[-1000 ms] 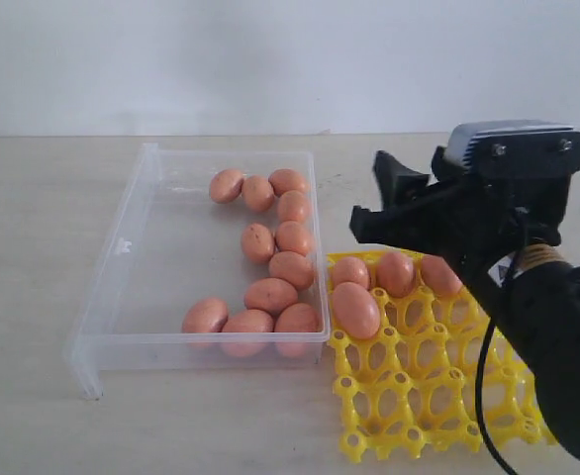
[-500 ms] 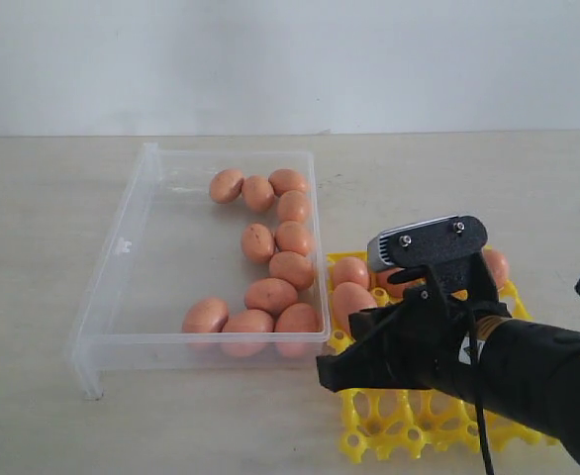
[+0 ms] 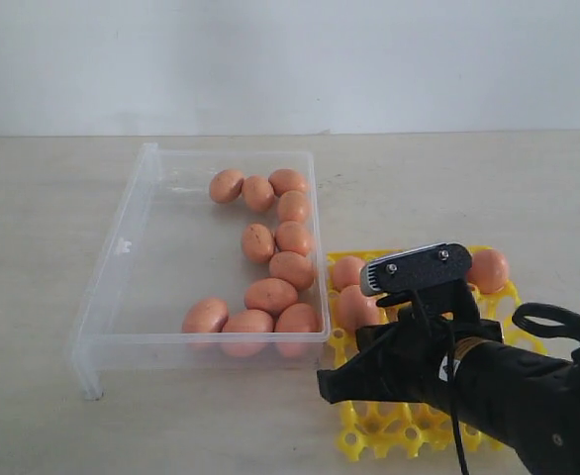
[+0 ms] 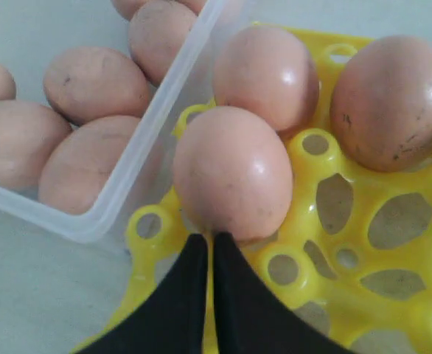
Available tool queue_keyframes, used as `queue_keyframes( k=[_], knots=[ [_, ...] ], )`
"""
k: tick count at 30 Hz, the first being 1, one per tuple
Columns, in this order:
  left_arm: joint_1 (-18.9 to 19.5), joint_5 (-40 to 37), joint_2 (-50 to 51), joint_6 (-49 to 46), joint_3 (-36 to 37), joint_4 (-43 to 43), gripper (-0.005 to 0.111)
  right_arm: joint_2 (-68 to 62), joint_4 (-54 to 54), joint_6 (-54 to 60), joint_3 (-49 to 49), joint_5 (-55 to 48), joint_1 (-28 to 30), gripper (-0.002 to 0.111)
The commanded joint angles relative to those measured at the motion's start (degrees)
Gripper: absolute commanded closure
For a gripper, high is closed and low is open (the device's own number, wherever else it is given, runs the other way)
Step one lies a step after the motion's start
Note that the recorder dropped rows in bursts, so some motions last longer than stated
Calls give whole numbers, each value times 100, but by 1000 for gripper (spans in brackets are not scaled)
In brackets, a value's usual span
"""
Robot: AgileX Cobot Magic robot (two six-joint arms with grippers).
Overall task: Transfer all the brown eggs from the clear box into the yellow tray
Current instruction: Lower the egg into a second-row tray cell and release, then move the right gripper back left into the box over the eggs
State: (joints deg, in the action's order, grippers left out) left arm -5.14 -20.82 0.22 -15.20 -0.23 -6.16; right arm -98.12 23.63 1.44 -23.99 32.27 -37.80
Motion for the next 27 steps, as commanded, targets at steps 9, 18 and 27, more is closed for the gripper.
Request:
queue_keyframes(
  k=[9,18,27],
  knots=[
    [21,22,-22,61,23,-1,103,445,-118,-28,-11,627,5,108],
    [21,22,-22,61,23,-1,103,931,-767,820,-1185,1558,18,108],
    [21,22,-22,61,23,-1,103,-547,-930,1279,-5239,-6769,874,108]
  ],
)
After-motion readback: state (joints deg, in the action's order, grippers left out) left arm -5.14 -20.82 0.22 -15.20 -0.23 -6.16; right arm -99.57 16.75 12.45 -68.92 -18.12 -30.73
